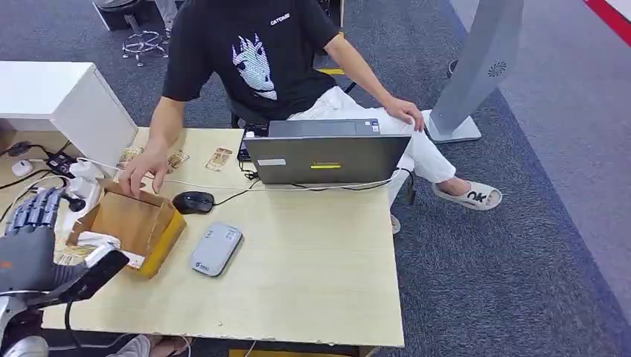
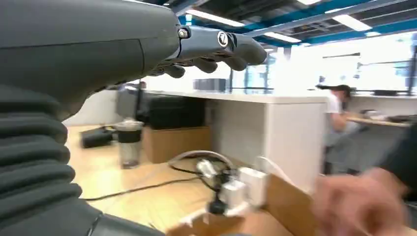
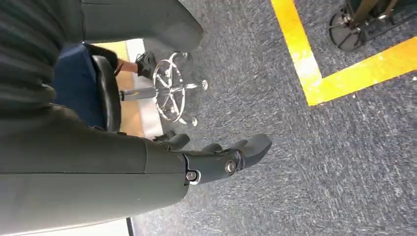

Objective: Pass the card to the sensor for recognition and then transmit it.

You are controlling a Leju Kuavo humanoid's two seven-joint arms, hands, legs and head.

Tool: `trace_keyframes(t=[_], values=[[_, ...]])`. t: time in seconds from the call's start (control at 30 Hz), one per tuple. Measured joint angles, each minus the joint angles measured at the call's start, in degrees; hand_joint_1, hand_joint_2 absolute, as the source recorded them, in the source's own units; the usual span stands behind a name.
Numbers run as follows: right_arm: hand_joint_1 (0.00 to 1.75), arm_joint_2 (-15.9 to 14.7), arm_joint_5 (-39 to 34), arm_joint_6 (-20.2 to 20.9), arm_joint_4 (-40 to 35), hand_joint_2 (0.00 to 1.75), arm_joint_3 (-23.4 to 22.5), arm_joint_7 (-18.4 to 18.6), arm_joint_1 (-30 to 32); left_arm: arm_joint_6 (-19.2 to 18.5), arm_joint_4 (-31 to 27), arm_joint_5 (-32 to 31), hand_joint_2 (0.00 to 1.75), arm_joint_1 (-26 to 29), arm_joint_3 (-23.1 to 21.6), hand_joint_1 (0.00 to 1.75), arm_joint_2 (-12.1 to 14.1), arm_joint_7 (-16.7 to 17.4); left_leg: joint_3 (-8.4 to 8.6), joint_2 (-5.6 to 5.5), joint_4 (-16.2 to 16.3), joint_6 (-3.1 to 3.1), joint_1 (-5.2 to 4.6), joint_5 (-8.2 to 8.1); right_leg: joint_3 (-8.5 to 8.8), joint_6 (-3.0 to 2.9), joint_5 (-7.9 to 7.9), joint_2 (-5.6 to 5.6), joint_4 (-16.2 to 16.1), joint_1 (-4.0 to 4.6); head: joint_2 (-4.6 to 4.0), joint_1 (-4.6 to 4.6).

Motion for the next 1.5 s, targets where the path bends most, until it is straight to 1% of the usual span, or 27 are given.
trace_keyframes(t=[0.1, 0.3, 0.47, 0.57, 0.67, 0.8, 0.9, 1.0, 1.03, 1.1, 1.17, 1.23, 1.3, 1.5], values=[[0.00, 0.0, 0.0, 0.0, 0.0, 1.75, 0.1, -0.2, 0.0, -0.2, 0.0, 0.3, 1.75, 0.3, 2.7, 0.00, 0.4, -0.2, 0.01, -0.02, 0.0, 0.00, 0.00, 0.00, 0.03, 0.00, 0.00, -0.03, 0.0, 0.00, 0.00, 0.00], [0.00, 0.0, 0.1, 0.0, 0.0, 1.75, 0.5, -0.3, 0.0, -0.5, 0.0, 0.2, 1.75, 0.7, 4.5, 0.00, 0.5, -0.2, 0.01, -0.03, 0.0, 0.01, -0.02, 0.01, 0.04, 0.01, 0.01, -0.03, 0.0, -0.01, 0.00, 0.00], [0.00, 0.0, 0.3, 0.1, 0.0, 1.75, 1.0, -0.5, 0.0, 0.4, 0.1, -3.3, 1.75, 0.4, 5.3, 0.00, 0.9, -0.6, 0.00, -0.03, 0.0, 0.01, -0.01, 0.01, 0.00, 0.01, 0.01, -0.03, 0.0, -0.01, 0.00, 0.00], [0.00, 0.0, 0.3, 0.5, 0.0, 1.75, 1.4, 0.1, -0.1, 0.9, 1.4, -7.6, 1.75, -1.5, 5.3, 0.00, 1.9, -1.1, 0.02, -0.05, 0.0, 0.01, -0.01, 0.01, 0.00, 0.01, 0.01, -0.06, 0.0, -0.01, 0.00, 0.00], [0.00, 0.0, -0.1, 0.9, 0.0, 1.75, 1.6, 0.5, -0.4, 0.8, 4.2, -10.8, 1.75, -4.7, 4.1, 0.00, 2.8, -1.2, 0.03, -0.04, 0.0, -0.02, 0.00, 0.04, 0.01, -0.01, 0.03, -0.05, 0.0, -0.01, 0.00, 0.00], [0.00, 0.0, -0.2, 0.9, 0.0, 1.75, 1.9, 0.5, -0.5, 0.7, 7.6, -13.4, 1.75, -8.3, 1.7, 0.00, 3.5, -1.2, 0.05, -0.04, 0.0, -0.01, 0.00, 0.08, 0.01, -0.02, 0.07, -0.04, 0.0, -0.01, 0.00, -0.02], [0.00, 0.0, -0.4, 0.9, 0.0, 1.75, 2.3, 0.7, -0.8, 0.9, 10.5, -15.9, 1.75, -11.5, -1.3, 0.00, 3.5, -1.0, 0.05, -0.06, 0.0, 0.00, -0.01, 0.09, 0.03, 0.01, 0.09, -0.04, 0.0, -0.01, 0.00, 0.00], [0.00, 0.0, -0.7, 0.7, 0.0, 1.75, 2.4, 0.7, -0.9, 0.9, 12.6, -16.7, 1.75, -14.0, -4.2, 0.00, 3.4, -1.0, 0.05, -0.03, 0.0, 0.00, -0.03, 0.08, 0.03, 0.02, 0.11, -0.03, 0.0, -0.03, 0.00, -0.02], [0.00, 0.0, -0.8, 0.7, 0.0, 1.75, 2.5, 0.7, -1.0, 0.5, 13.2, -16.4, 1.75, -14.8, -5.1, 0.00, 3.3, -1.0, 0.04, -0.04, 0.0, 0.00, -0.04, 0.08, 0.03, 0.02, 0.11, -0.03, 0.0, -0.03, 0.00, 0.00], [0.00, 0.0, -1.1, 0.8, 0.0, 1.75, 2.5, 0.7, -1.1, -2.3, 14.3, -12.7, 1.75, -15.9, -6.9, 0.00, 3.2, -1.8, 0.04, -0.03, 0.0, 0.00, -0.04, 0.08, 0.03, 0.02, 0.11, -0.02, 0.0, -0.03, 0.00, 0.00], [0.00, 0.0, -1.5, 1.0, 0.0, 1.75, 2.6, 0.5, -1.1, -7.8, 14.8, -4.3, 1.75, -16.3, -8.2, 0.00, 3.4, -3.9, 0.03, 0.02, 0.0, 0.00, -0.03, 0.07, 0.02, 0.02, 0.11, 0.02, 0.0, -0.03, 0.00, 0.00], [0.00, -0.1, -2.0, 1.1, 0.0, 1.75, 2.6, 0.5, -1.0, -11.1, 15.0, 2.9, 1.75, -16.2, -9.4, 0.00, 4.4, -5.5, 0.02, 0.05, 0.0, 0.00, -0.02, 0.07, -0.02, 0.02, 0.11, 0.05, 0.0, -0.02, 0.00, 0.00], [0.00, -0.3, -2.1, 1.3, 0.0, 1.75, 2.7, 0.4, -1.0, -12.3, 15.0, 5.4, 1.75, -16.2, -10.3, 0.00, 5.3, -6.2, 0.02, 0.03, 0.0, 0.00, -0.03, 0.07, -0.02, 0.02, 0.10, 0.05, 0.0, -0.02, 0.00, 0.00], [0.00, -0.5, -2.3, 1.7, 0.0, 1.75, 2.8, 0.4, -1.0, -13.4, 15.0, 7.0, 1.75, -16.2, -11.6, 0.00, 6.5, -6.3, 0.01, 0.02, 0.0, 0.00, -0.01, 0.07, -0.02, 0.01, 0.10, 0.05, 0.0, -0.01, 0.00, 0.00]])
